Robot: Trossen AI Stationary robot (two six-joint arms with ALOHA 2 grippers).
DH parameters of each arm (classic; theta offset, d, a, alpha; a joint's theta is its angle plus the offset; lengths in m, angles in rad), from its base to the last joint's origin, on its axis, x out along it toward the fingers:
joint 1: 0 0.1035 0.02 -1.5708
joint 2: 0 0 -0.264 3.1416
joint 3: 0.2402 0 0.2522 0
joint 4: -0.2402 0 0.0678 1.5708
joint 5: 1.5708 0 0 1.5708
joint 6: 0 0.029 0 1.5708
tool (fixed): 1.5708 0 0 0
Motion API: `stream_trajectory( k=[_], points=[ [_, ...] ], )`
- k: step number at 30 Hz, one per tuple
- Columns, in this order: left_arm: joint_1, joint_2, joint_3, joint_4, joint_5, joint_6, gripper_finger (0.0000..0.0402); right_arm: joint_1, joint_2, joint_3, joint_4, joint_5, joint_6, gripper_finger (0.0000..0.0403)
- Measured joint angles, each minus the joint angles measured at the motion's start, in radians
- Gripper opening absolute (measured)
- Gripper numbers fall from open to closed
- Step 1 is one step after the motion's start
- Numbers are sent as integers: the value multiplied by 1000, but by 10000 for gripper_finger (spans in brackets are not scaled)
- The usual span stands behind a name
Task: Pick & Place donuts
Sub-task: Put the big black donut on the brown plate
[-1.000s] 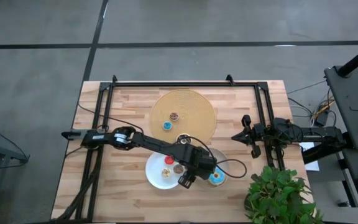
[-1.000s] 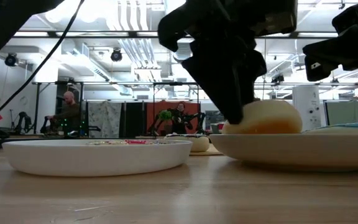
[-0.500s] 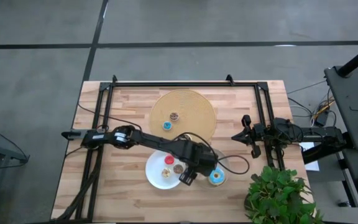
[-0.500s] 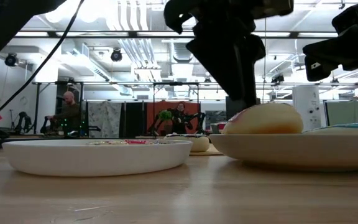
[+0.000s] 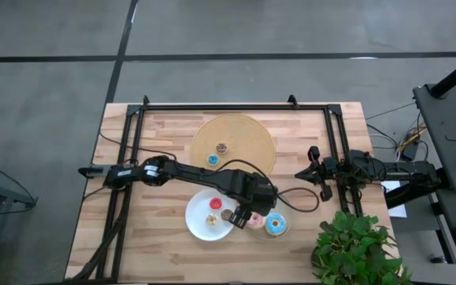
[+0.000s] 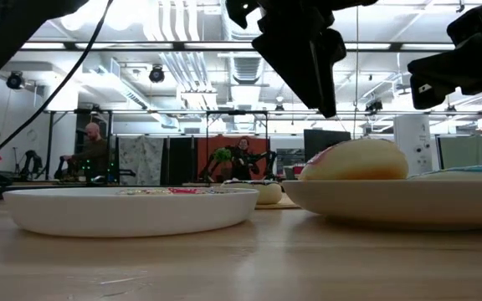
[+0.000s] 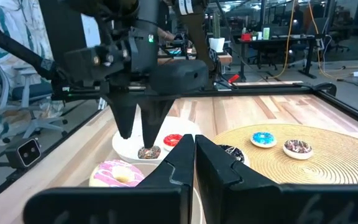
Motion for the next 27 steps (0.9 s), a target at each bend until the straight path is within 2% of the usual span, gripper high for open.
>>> stream_trajectory(
  k=[27],
  points=[
    [50, 0, -2, 22, 13, -96, 197, 0, 0, 0, 0, 0, -1, 8]
  ],
)
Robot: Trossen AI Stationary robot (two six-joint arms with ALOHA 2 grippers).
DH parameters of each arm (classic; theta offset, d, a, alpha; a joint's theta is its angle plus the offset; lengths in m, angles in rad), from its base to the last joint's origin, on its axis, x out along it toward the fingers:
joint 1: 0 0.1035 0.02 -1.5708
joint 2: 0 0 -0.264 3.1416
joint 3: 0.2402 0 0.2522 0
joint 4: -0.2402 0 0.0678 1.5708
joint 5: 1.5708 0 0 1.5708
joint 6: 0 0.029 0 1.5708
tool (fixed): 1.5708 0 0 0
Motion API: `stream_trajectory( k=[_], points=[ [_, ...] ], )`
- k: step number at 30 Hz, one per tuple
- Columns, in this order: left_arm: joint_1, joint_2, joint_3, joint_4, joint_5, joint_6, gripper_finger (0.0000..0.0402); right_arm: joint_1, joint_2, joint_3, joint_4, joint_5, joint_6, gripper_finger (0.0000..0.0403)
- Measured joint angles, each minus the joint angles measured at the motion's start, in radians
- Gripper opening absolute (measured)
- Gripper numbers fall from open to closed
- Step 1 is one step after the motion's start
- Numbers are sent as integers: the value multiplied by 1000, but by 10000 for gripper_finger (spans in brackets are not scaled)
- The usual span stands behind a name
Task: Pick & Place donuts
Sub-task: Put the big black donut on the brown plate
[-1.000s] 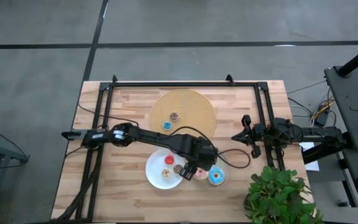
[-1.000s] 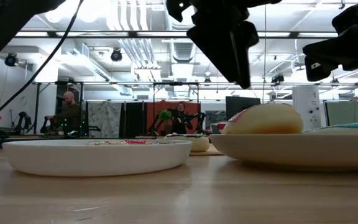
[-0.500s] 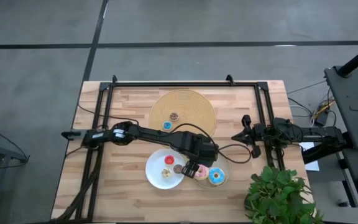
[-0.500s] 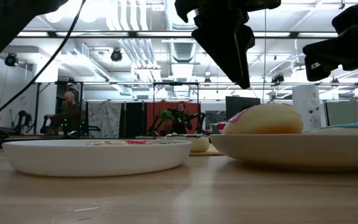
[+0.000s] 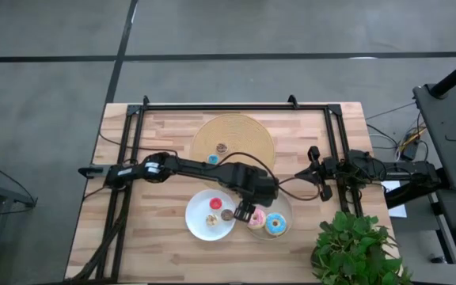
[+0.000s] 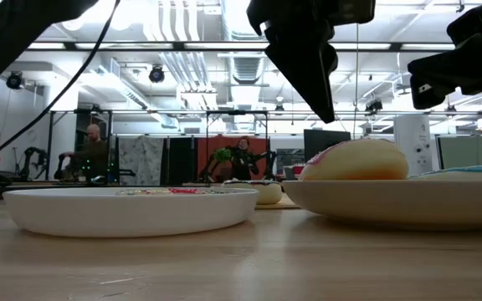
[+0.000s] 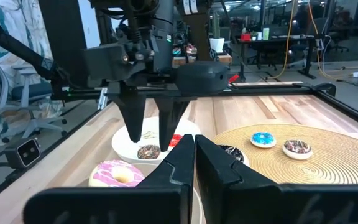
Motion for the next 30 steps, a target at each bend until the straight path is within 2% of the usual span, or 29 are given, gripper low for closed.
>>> stream_trajectory(
  k=[7, 12, 16, 23, 30],
  points=[
    [6, 0, -5, -15, 0, -6, 197, 0, 0, 0, 0, 0, 0, 8],
    [5, -22, -76, -8, 10, -16, 197, 0, 0, 0, 0, 0, 2, 8],
    [8, -117, -219, 79, 11, -20, 197, 0, 0, 0, 0, 0, 2, 8],
    [24, -368, -572, 335, 10, -28, 197, 0, 0, 0, 0, 0, 2, 8],
    [67, -507, -778, 339, 10, -20, 197, 0, 0, 0, 0, 0, 2, 8]
  ],
)
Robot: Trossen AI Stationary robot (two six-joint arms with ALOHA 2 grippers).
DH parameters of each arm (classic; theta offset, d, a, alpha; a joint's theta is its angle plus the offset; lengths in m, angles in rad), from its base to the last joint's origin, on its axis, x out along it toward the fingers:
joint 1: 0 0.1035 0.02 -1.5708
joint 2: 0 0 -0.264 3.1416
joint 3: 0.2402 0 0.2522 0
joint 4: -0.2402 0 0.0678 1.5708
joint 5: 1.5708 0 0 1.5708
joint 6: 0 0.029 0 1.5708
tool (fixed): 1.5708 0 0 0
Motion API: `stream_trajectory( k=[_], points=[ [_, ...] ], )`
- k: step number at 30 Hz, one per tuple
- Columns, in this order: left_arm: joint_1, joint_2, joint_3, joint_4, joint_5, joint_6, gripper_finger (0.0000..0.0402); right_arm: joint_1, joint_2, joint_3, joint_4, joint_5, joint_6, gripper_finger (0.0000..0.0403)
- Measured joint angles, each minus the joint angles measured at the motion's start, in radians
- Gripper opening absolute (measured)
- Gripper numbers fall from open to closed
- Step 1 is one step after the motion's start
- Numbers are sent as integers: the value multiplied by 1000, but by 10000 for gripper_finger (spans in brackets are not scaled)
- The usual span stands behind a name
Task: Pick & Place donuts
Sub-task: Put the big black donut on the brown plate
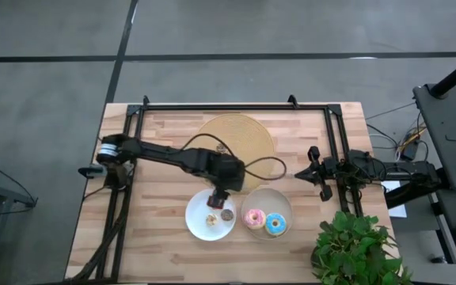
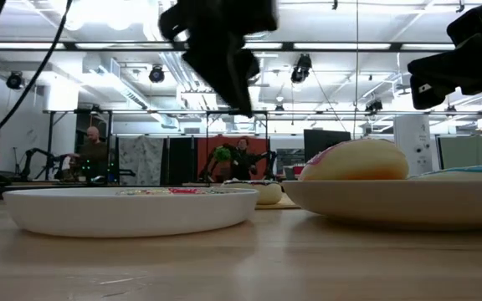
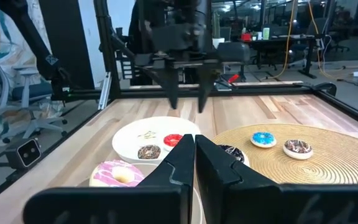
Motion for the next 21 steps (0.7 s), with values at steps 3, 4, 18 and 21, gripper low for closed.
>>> stream_trajectory(
  k=[3, 4, 18, 21],
  points=[
    [25, -34, -47, -3, 0, 34, 197, 0, 0, 0, 0, 0, 1, 8],
    [32, -45, -61, -8, 0, 46, 197, 0, 1, 0, 0, 0, -2, 8],
    [112, -52, -104, -6, 81, 186, 197, 0, 0, 0, 0, 0, -2, 8],
    [115, -34, -106, 9, 101, 227, 197, 0, 0, 0, 0, 0, 1, 8]
  ],
)
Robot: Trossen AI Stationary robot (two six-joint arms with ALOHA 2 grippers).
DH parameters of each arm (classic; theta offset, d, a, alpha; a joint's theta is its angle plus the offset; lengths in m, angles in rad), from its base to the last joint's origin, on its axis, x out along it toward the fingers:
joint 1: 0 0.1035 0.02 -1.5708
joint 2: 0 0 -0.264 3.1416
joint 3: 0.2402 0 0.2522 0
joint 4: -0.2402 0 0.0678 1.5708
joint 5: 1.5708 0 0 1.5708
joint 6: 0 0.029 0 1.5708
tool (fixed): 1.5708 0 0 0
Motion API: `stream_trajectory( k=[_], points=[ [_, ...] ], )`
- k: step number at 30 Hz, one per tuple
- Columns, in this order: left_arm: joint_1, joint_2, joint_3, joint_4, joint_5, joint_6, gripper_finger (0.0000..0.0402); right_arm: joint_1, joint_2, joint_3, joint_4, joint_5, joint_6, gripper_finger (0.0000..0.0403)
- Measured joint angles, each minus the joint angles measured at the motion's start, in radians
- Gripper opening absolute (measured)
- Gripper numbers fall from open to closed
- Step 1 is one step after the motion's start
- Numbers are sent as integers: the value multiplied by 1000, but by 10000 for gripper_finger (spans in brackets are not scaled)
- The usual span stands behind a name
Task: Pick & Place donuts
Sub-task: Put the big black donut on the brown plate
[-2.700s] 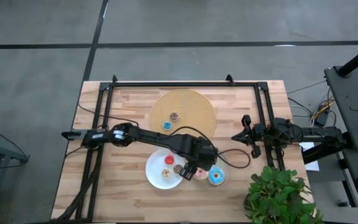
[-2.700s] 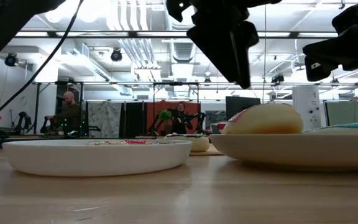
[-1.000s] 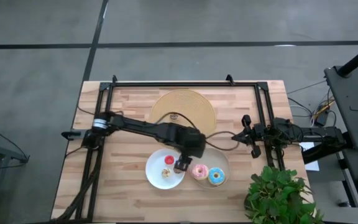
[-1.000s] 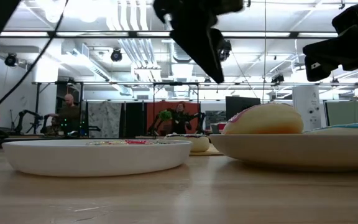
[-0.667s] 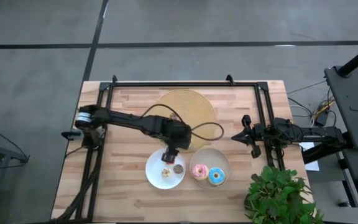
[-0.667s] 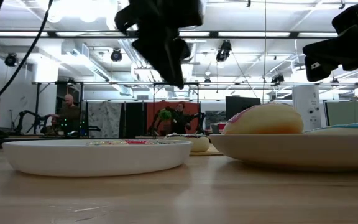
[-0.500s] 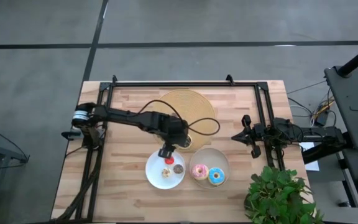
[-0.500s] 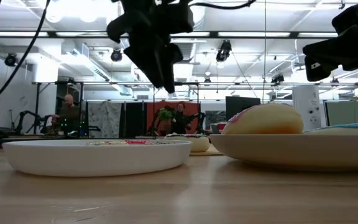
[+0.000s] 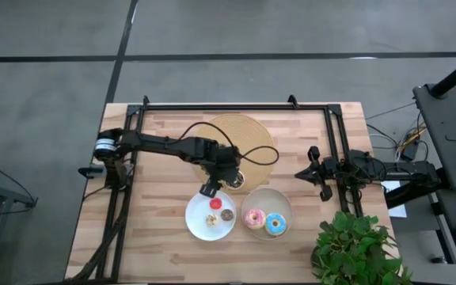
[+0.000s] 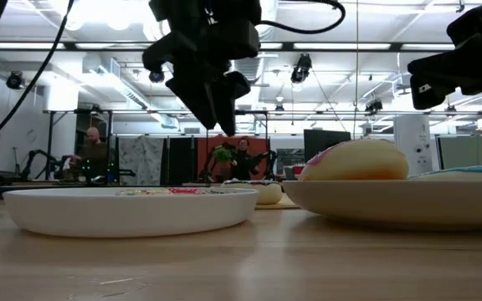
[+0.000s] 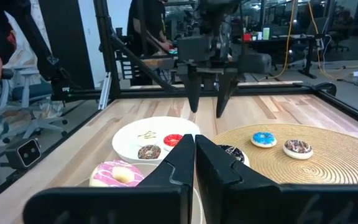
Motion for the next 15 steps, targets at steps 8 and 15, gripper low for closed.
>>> stream_trajectory(
  k=[8, 15],
  points=[
    [18, 64, 0, 15, -1, 123, 197, 0, 0, 0, 0, 0, 1, 8],
    [42, 85, 0, 53, -3, 322, 197, 0, 0, 0, 0, 0, 1, 8]
  ],
)
